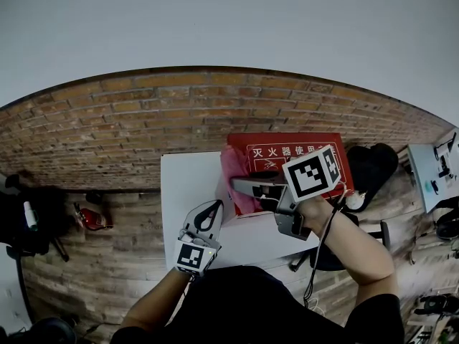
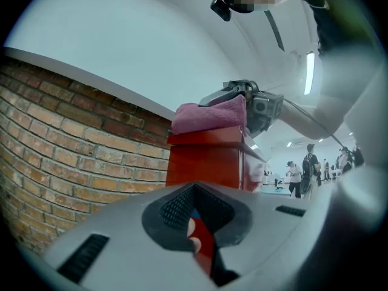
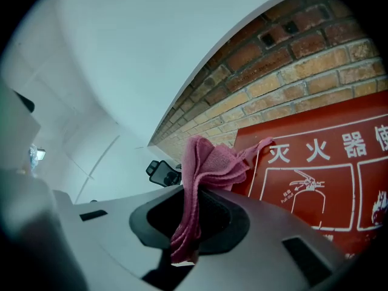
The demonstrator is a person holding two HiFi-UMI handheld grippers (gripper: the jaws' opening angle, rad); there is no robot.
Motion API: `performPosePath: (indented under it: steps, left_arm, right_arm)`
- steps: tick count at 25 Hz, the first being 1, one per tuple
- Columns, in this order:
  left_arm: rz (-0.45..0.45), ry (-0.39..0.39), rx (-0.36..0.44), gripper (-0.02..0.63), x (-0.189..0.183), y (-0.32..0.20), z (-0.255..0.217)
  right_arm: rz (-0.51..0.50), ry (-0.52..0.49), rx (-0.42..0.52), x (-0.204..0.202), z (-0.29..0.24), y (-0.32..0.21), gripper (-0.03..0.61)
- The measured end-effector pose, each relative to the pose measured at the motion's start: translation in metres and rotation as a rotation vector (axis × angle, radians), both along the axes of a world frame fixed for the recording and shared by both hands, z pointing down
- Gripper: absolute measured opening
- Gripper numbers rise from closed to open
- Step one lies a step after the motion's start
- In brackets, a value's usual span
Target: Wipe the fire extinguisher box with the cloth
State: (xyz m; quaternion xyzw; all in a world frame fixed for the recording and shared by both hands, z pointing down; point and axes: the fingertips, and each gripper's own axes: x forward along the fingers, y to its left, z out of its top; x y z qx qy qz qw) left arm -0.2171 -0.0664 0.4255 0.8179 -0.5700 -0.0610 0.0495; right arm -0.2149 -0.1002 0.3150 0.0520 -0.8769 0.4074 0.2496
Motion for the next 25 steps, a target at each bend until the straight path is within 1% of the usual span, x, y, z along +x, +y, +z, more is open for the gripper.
performPosePath:
  steps: [7, 12, 17, 25]
  left_arm:
    - [0.000, -0.014, 0.005, 0.029, -0.004, -0.003, -0.001]
    - [-0.002, -0.011, -0.002, 0.029, -0.005, -0.008, 0.000]
    - [0.002, -0.012, -0.008, 0.029, -0.003, -0.011, -0.001]
    - [-0.002, -0.018, -0.010, 0.029, -0.002, -0.018, 0.002]
  right_arm:
    - [-0.001, -0.004, 0.011, 0.001, 0.001, 0.013, 0.061]
    - [-0.015, 0.001, 0.054, 0.001, -0.001, 0.018, 0.061]
    - [-0.003, 0.009, 0.075, 0.006, -0.002, 0.012, 0.061]
    - [0.030, 0.015, 0.067, 0.023, -0.001, -0.001, 0.061]
